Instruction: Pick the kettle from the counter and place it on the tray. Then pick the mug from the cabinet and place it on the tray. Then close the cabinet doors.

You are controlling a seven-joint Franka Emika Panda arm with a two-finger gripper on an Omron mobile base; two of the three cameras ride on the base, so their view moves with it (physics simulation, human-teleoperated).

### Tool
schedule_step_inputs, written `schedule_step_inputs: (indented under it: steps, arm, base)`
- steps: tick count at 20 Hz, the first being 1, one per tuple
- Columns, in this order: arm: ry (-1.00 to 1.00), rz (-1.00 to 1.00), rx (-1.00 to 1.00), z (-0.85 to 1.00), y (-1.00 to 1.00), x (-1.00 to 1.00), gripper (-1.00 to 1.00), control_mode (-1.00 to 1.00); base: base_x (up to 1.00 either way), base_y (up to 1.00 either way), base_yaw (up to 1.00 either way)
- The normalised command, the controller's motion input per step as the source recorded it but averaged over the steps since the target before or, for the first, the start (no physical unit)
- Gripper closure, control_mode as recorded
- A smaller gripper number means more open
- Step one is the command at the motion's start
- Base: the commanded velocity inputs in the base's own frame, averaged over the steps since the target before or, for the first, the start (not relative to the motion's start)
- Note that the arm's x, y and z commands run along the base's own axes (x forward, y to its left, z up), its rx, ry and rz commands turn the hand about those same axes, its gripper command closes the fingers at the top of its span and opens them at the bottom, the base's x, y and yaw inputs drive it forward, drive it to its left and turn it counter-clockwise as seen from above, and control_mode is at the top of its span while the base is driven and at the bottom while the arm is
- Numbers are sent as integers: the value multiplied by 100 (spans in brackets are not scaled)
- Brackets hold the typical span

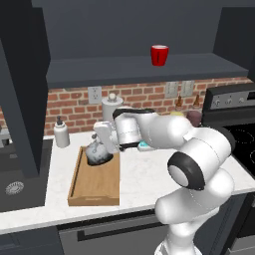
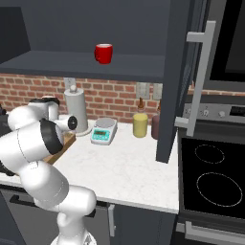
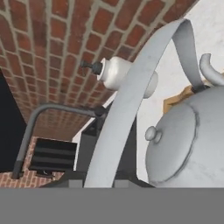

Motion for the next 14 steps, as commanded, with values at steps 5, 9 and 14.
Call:
schedule_step_inputs:
  steps: [5,9,14]
  arm:
    - [-20,0,2,-17,10,0,100,-100]
    - [-10,0,2,-28,1,0,100,-100]
    - [-1,0,2,-21,0,0,100,-100]
  base:
    - [0,0,0]
    - [0,0,0]
    - [0,0,0]
